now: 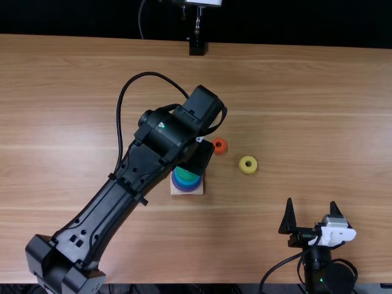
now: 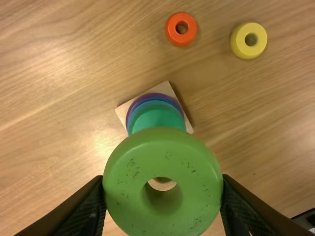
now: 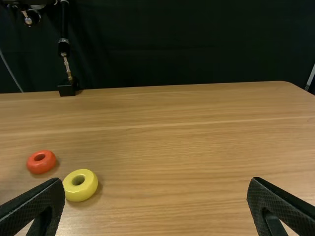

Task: Build the Hanoi tower: stack the rings onto the peg from bottom to top in this color order: purple, dark blue, light blue, dark green, light green, yellow, orange.

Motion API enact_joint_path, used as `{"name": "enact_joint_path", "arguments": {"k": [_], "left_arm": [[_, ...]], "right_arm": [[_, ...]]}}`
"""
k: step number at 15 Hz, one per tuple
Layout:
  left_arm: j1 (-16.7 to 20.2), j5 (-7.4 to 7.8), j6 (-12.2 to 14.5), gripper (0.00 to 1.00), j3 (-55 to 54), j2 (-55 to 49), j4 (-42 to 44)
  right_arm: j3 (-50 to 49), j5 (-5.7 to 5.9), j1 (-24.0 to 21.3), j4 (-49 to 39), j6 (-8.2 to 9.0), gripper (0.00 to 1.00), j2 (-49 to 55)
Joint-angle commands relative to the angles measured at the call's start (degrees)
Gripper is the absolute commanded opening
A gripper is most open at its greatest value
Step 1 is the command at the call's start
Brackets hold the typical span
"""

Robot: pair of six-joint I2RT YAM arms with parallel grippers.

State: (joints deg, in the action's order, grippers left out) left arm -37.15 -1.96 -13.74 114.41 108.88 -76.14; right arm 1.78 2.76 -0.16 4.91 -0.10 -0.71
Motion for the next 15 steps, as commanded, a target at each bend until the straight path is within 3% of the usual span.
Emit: {"name": "enact_joint_path", "arguments": {"k": [1, 15], "left_arm": [[-0.7, 0.06, -0.7, 0.00, 1.5, -2.0, 0.1], [-0.2, 0.16, -0.7, 0.00, -2.7, -1.4, 0.8]], "right_arm": [[-0.7, -0.02, -0.5, 0.2, 0.20, 1.00, 0.7], [-0.7, -0.02, -0.5, 0.2, 0.20, 1.00, 0.7]]}}
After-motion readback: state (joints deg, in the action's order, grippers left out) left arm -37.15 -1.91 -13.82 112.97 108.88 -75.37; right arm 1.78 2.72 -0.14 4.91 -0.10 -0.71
